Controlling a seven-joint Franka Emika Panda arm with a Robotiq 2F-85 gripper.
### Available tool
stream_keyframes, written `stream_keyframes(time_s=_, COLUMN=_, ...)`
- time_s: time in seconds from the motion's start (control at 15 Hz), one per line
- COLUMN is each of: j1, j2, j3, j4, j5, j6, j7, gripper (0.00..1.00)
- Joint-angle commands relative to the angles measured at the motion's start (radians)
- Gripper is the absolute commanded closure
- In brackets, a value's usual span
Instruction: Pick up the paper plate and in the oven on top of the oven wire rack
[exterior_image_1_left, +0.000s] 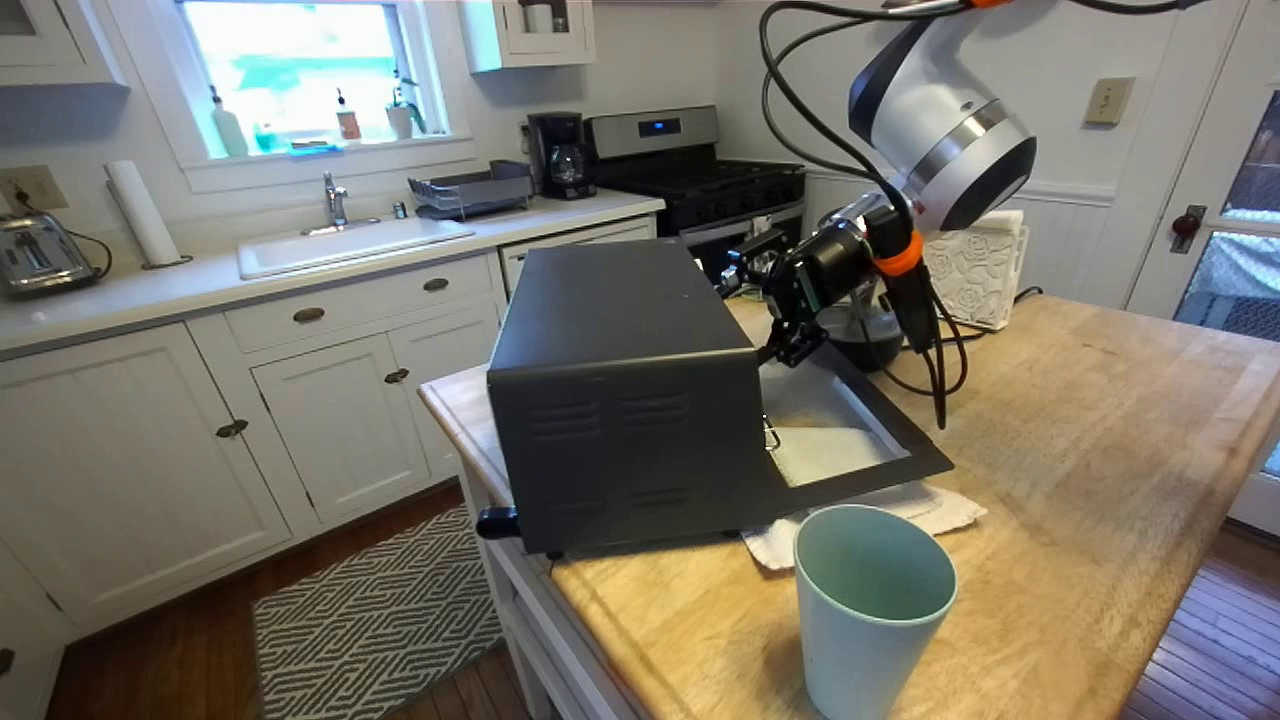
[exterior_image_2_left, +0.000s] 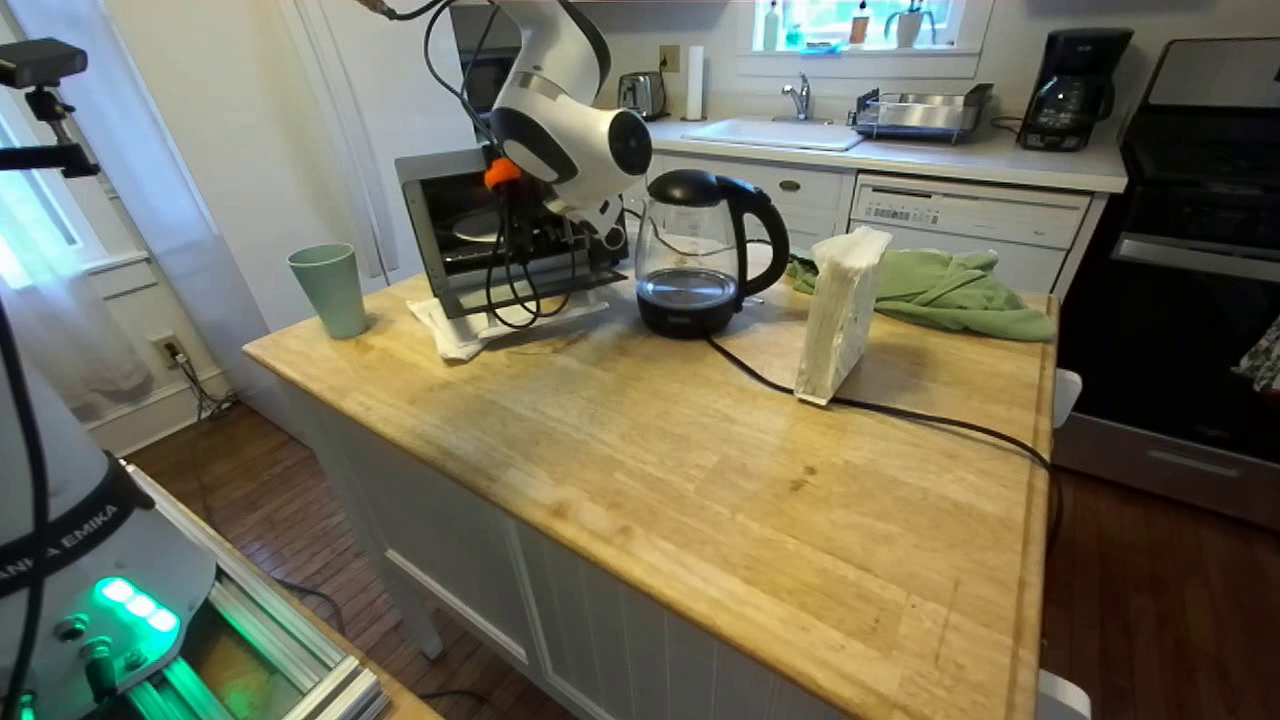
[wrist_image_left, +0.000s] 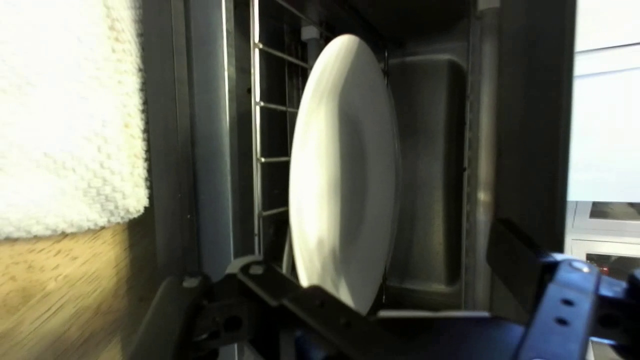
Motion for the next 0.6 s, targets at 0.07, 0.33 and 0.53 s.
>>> stream_keyframes(time_s=0.07, j1=-0.005, j2=-0.001, j3=-0.017, j4=0.02, j5=0.002, j6=-0.013, j7=0.019, gripper=0.0)
stream_keyframes(time_s=0.33, j1=0.004, j2=0.005, j3=-0.027, j4=0.021, j5=-0.009, j6=0.026, j7=0.02, gripper=0.0)
stream_keyframes(time_s=0.53, j1=0.004, j2=0.005, j3=-0.03, j4=0.019, j5=-0.013, j6=0.037, j7=0.022, gripper=0.0)
